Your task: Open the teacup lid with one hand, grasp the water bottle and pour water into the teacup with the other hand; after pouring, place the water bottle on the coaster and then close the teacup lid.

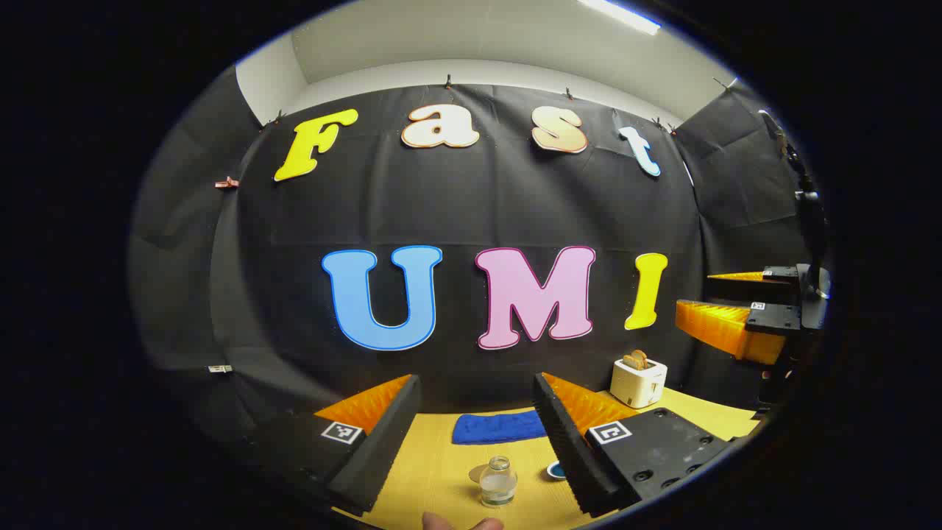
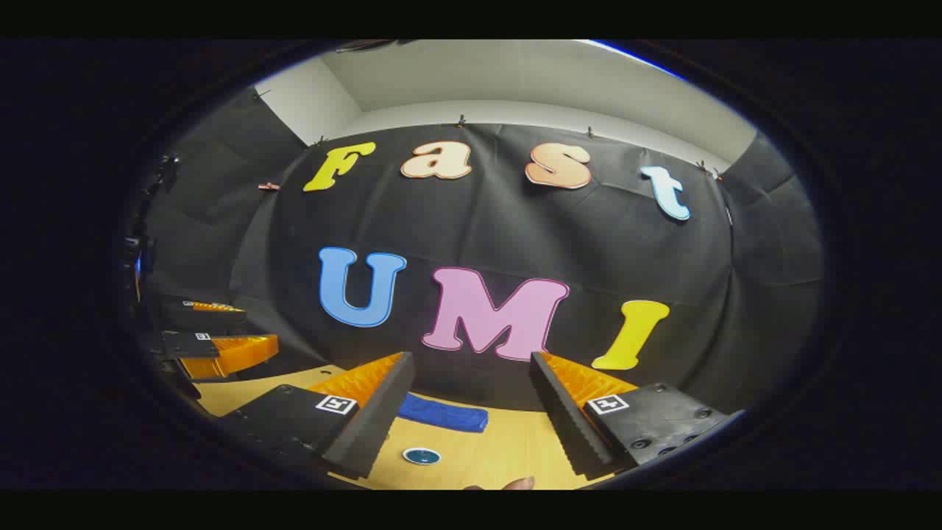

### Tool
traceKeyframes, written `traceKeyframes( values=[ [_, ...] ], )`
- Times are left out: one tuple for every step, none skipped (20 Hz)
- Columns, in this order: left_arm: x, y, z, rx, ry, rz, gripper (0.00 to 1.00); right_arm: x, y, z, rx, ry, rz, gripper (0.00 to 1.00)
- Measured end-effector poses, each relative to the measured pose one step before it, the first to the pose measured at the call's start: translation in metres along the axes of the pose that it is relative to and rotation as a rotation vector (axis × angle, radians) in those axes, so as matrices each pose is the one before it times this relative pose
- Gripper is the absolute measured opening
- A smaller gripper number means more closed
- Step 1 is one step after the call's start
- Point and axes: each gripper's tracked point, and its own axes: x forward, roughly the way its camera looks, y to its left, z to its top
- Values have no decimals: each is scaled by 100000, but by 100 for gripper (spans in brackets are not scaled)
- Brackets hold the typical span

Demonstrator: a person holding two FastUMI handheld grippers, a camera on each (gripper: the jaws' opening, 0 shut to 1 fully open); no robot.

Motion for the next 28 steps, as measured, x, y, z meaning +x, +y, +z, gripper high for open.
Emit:
traceKeyframes(
  values=[
    [-70,-105,107,364,-94,-237,96,-47,-9,97,-711,-326,126,96],
    [-24,-131,-116,-108,-27,-243,96,-73,51,145,-748,-324,99,97],
    [8,-86,61,-598,211,-300,96,-62,59,112,-563,-294,84,96],
    [54,-124,-216,-582,293,-247,96,-43,36,-23,-397,-35,102,96],
    [-3,-7,36,-274,64,6,96,-59,98,-36,-309,123,237,98],
    [46,81,-21,24,-97,122,96,47,143,-20,-46,199,410,97],
    [-25,108,59,250,40,95,96,29,144,-40,37,173,232,97],
    [3,85,-74,229,-29,114,96,9,-9,46,87,-172,-74,97],
    [-7,40,165,277,-272,29,96,60,91,142,96,-322,114,96],
    [-10,56,-58,470,-254,96,96,-61,26,6,-58,-309,-80,96],
    [-32,35,71,424,-171,7,96,27,69,63,-56,-298,206,97],
    [-31,-32,-32,286,-203,10,96,24,108,13,-159,-108,251,97],
    [2,-33,99,92,-109,-83,96,93,63,130,-197,-276,99,96],
    [51,-78,-160,18,24,-196,96,63,-14,62,-100,-366,-109,97],
    [41,5,58,-75,130,-116,96,-8,-57,14,-23,-304,-106,97],
    [-39,50,-192,-157,-44,3,96,70,61,-65,126,-236,80,98],
    [31,-17,11,-274,-36,-168,96,79,131,-189,302,50,302,98],
    [37,-128,-228,-307,-50,-290,96,193,229,-277,436,566,527,98],
    [208,-55,-104,-182,139,-302,96,113,221,-435,428,688,576,97],
    [175,20,-311,-62,1,-140,96,90,381,-501,567,631,1129,98],
    [129,25,-340,20,2,-124,96,180,364,-656,469,350,986,98],
    [164,-145,-643,-19,162,-267,96,132,356,-858,265,567,734,98],
    [167,-108,-695,-235,419,-451,96,190,305,-1160,165,1291,416,98],
    [291,-152,-913,-218,675,-474,96,133,388,-1479,456,1882,484,97],
    [301,-135,-1067,-116,990,-360,96,218,549,-1501,875,1770,1012,97],
    [294,-122,-1091,-75,559,-141,96,317,562,-1458,1486,1155,1270,98],
    [324,-206,-1002,190,671,-452,96,335,506,-1497,2086,1319,1322,96],
    [356,-191,-1146,969,46,-27,96,449,345,-1720,1859,1779,752,98]
  ],
)
